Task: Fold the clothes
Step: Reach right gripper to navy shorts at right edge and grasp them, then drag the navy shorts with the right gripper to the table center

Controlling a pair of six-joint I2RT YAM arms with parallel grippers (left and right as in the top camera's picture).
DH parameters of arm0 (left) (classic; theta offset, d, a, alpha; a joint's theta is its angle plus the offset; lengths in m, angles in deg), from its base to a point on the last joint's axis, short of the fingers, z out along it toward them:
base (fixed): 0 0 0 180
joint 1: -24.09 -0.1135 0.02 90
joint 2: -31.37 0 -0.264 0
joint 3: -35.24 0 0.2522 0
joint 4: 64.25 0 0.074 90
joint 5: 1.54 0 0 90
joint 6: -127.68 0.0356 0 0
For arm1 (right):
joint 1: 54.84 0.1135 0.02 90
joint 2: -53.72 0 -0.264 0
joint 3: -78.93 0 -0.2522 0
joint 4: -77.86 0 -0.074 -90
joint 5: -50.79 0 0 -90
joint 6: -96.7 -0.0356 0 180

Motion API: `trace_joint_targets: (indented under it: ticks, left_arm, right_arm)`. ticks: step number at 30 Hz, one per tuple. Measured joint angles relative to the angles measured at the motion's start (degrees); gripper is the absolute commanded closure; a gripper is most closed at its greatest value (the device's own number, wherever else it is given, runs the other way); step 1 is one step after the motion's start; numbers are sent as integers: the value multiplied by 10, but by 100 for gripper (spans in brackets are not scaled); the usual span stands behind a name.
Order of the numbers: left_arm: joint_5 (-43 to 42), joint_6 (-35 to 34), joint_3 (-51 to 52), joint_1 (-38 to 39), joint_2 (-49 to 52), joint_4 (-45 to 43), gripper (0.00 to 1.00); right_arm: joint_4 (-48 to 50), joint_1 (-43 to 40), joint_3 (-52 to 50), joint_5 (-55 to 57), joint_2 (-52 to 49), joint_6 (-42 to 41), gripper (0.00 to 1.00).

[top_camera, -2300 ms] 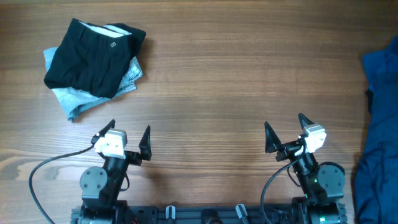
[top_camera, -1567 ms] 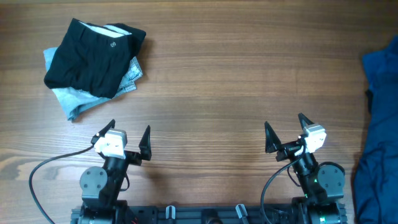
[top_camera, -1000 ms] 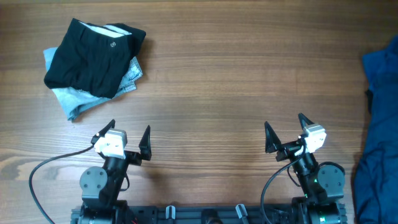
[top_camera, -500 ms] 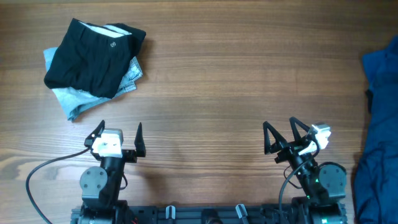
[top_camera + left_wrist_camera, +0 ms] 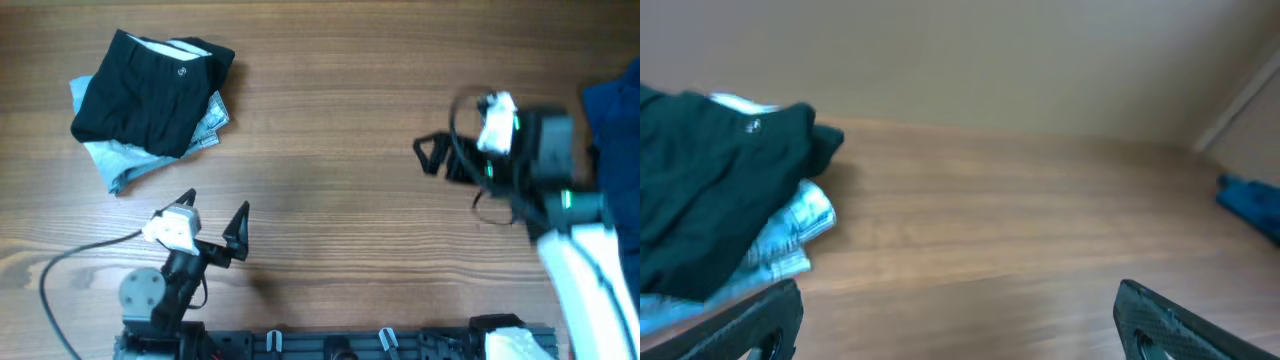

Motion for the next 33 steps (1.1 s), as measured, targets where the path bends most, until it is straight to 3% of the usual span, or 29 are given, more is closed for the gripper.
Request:
trace_joint_targets:
  ticks: [3,6,9,13,21,28,33]
  left_arm:
    - [-4,-24,-106,0,92,56,0]
    - [-6,-32,-276,0,265,184,0]
    - [-6,-35,-497,1,488,309,0]
    - [-6,-37,-614,0,599,362,0]
    - [-47,-37,-641,1,652,372,0]
    - [-57,-37,-641,1,652,390,0]
    - [-57,-37,-641,1,652,398,0]
  right_arm:
    - [-71,-3,122,-1,-130,43,1]
    - [-103,-29,186,15,-188,57,2]
    - [-113,-120,283,94,-233,48,2]
    - [-91,-209,338,162,-272,39,5]
    - [-5,-348,344,252,-453,3,10]
    - [31,-383,344,266,-556,-10,14]
    - [43,-383,344,290,-577,-16,28]
